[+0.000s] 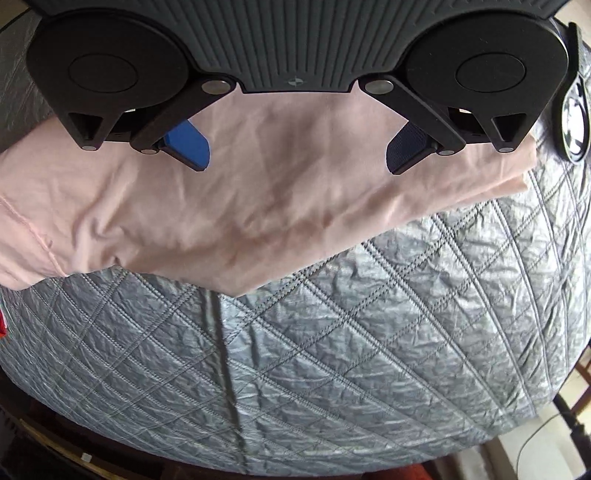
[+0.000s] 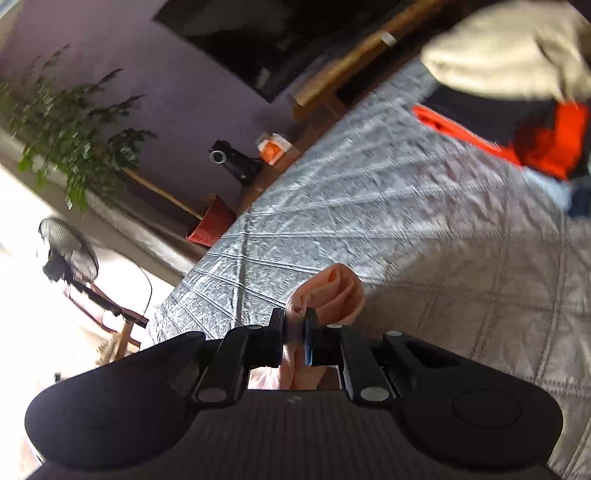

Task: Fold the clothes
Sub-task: 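Lift the gripped pink garment end with the right tool and fold it over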

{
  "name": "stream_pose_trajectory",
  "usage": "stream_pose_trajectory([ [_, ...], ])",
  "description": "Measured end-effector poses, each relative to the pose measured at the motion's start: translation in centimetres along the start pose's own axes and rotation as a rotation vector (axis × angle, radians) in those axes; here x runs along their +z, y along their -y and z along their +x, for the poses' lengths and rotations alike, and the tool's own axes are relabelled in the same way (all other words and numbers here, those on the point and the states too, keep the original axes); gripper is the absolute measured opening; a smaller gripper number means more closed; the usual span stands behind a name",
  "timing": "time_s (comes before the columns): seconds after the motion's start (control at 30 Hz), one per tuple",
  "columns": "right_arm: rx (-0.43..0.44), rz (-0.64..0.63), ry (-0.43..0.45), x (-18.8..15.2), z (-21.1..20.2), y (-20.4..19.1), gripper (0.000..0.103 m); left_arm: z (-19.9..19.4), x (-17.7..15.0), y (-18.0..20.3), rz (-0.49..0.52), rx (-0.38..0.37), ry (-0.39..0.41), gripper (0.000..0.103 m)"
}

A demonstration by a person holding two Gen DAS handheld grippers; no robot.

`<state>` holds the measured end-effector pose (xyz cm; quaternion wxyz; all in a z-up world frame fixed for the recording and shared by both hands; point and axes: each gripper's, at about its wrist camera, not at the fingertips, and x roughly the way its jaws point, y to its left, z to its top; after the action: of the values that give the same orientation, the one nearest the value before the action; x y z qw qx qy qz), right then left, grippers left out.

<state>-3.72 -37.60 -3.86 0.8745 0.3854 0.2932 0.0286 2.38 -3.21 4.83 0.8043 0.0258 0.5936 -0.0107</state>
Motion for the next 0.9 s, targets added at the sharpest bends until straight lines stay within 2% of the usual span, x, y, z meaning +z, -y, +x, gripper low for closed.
stream_pose_trajectory([
  [0.17, 0.046, -0.334, -0.008, -1.2, 0.7, -6.4, 0.009, 0.9, 0.0, -1.1, -0.063, -0.013, -0.044, 0.103],
  [0.33, 0.101, -0.623, -0.118, -5.0, 2.7, -11.9, 0.009, 0.4, 0.5, -2.6, -0.127, -0.019, -0.027, 0.103],
  [0.53, 0.119, -0.794, -0.214, -8.9, 5.4, -14.9, 0.009, -0.9, 1.4, -6.9, -0.282, -0.038, 0.01, 0.103],
  [0.7, 0.095, -0.974, -0.279, -11.8, 7.5, -16.9, 0.009, -2.4, 1.9, -10.4, -0.367, 0.008, 0.07, 0.103],
  [0.9, 0.081, -1.153, -0.325, -15.0, 8.6, -18.2, 0.009, -3.4, 1.5, -12.3, -0.387, 0.011, 0.1, 0.103],
])
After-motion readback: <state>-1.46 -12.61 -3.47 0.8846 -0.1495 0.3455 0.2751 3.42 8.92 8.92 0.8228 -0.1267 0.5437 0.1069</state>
